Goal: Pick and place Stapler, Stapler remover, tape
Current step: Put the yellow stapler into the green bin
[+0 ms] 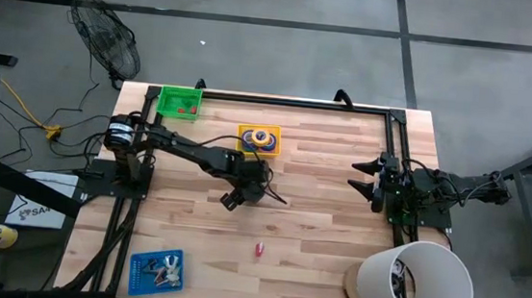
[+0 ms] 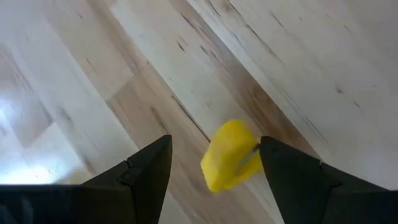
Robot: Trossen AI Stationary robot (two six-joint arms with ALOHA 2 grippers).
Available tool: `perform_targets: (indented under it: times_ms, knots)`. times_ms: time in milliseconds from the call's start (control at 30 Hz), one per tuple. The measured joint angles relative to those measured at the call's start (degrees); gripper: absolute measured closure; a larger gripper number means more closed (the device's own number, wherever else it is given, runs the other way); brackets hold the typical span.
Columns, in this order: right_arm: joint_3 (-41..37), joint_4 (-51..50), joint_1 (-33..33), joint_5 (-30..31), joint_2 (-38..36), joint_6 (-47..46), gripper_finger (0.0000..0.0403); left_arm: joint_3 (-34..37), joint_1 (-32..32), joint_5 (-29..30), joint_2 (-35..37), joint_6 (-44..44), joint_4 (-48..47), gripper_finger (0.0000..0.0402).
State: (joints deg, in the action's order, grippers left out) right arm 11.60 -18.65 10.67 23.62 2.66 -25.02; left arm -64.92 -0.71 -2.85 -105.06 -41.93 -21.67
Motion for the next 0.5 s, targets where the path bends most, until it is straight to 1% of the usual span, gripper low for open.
perform_targets:
  times_ms: [133,333,500]
  knots:
    - [0.0,0.0,0.0,0.0,0.0,0.0,0.0096,0.0,0.0,0.6,0.0,0.1,-0.4,0.0163]
    - [0.0,0.0,0.0,0.0,0.0,0.0,0.0096,0.0,0.0,0.9,0.0,-0.1,-3.3,0.0163]
    - [0.0,0.0,0.0,0.0,0.0,0.0,0.0096,0.0,0.0,0.9,0.5,0.8,-2.8,0.0163]
